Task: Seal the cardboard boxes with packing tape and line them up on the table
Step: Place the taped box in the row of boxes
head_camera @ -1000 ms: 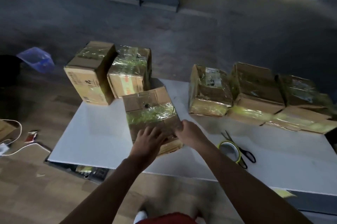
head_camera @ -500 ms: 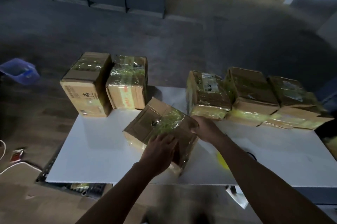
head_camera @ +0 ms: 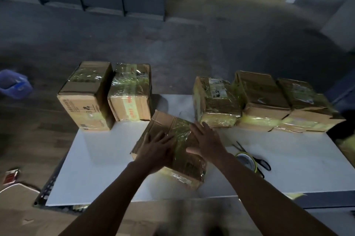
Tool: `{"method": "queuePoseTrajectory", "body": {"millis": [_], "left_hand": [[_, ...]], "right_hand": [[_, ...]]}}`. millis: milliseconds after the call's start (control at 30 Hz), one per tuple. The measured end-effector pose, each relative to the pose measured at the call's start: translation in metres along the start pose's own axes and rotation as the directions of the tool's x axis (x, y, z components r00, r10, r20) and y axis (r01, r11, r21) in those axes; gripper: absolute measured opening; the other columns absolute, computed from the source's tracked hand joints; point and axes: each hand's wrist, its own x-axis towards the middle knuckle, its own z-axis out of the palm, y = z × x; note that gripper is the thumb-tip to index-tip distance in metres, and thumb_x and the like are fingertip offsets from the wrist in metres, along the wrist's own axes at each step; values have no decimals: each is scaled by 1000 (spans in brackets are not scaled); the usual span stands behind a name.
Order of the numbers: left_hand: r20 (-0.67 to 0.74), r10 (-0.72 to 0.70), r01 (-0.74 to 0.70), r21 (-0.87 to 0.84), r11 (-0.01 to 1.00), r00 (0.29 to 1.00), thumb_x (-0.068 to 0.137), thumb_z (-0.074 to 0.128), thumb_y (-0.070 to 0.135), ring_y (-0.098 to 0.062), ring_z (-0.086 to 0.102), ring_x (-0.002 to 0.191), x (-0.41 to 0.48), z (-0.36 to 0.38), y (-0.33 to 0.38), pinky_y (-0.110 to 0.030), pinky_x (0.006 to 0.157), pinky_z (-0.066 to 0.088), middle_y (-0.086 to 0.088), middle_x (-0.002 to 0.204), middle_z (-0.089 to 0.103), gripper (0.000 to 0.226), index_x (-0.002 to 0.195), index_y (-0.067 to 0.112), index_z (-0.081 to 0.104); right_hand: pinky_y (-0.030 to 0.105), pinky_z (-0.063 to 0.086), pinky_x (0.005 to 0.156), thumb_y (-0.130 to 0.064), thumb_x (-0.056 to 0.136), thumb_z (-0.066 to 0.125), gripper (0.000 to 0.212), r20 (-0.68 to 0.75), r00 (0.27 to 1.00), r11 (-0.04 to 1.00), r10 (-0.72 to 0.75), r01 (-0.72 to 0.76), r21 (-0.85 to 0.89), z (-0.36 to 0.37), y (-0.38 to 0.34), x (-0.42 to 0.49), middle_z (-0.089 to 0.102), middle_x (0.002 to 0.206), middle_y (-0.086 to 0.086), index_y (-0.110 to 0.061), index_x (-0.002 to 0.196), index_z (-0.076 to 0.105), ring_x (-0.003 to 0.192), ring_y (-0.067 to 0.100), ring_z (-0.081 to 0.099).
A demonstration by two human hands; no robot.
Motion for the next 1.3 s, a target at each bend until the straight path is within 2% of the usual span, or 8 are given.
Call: {"method": "queuePoseTrajectory", "body": {"millis": [67, 200, 300, 400, 567, 700, 967, 1300], "left_hand": [[17, -109, 109, 13, 994, 994, 82, -10, 70, -16, -18, 145, 2, 1, -19, -58, 116, 0, 6, 161, -7, 82, 154, 30, -1], [69, -320, 323, -38, 946, 945, 99, 15, 56, -36, -7, 147, 3, 1, -34, -61, 113, 13, -1, 159, -21, 69, 154, 23, -11], [34, -420, 417, -208, 885, 907, 100, 28, 53, -41, 38, 134, 3, -3, -19, -47, 97, 44, -20, 159, 7, 71, 154, 19, -1], [24, -563, 523, -406, 750, 826, 93, 44, 57, -33, 62, 98, -9, 1, 0, -36, 72, 48, -18, 120, 54, 79, 152, 19, 8], [122, -650, 608, -512, 607, 750, 79, 58, 69, -29, 63, 99, -14, 5, 2, -36, 75, 50, -13, 115, 62, 84, 130, 6, 37], [258, -657, 608, -696, 381, 708, 85, 56, 63, -35, 50, 120, -1, -3, 3, -45, 94, 48, -21, 138, 43, 86, 140, 2, 28], [143, -765, 651, -635, 416, 628, 97, 34, 54, -29, 60, 98, 0, 6, 11, -42, 84, 50, -11, 115, 61, 50, 122, 11, 41], [210, -706, 618, -683, 388, 676, 61, 67, 77, -22, 61, 94, 0, 12, 1, -39, 78, 55, -2, 106, 61, 92, 123, 14, 42]], "right_hand": [[52, 10, 115, -62, 85, 52, 90, -5, 1000, 1000, 12, -12, -17, 2, -1, 1, -6, 161, -6, -25, 154, 7, 148, 24, -4], [52, 7, 116, -59, 87, 53, 90, 15, 999, 999, 50, -50, -11, 1, -5, 2, -9, 161, -7, -26, 154, 3, 148, 25, -6], [53, 9, 116, -56, 87, 55, 91, 25, 998, 997, 65, -64, -49, -1, -8, 1, -9, 161, -6, -25, 154, 1, 148, 26, -6], [55, 10, 115, -48, 88, 59, 87, 24, 998, 998, 50, -49, -47, -9, -8, -1, -5, 162, -6, -25, 153, 7, 147, 28, -3], [62, 15, 111, -79, 71, 50, 90, -71, 979, 973, 192, -180, 141, -8, -41, -5, 17, 155, -2, -26, 141, 29, 145, 29, 7], [68, 8, 108, -86, 71, 40, 101, -116, 948, 954, 297, -290, 75, 7, -64, 1, 5, 159, 3, -26, 148, 15, 147, 30, 0], [64, 2, 113, -75, 84, 35, 89, -208, 890, 914, 406, -394, 98, 25, -85, 9, 0, 161, 7, -24, 152, 9, 147, 32, -8], [53, 10, 117, -60, 89, 42, 72, -337, 866, 926, 369, -315, 206, 28, -53, -12, 17, 159, 6, -25, 149, 25, 148, 25, 10]]}}
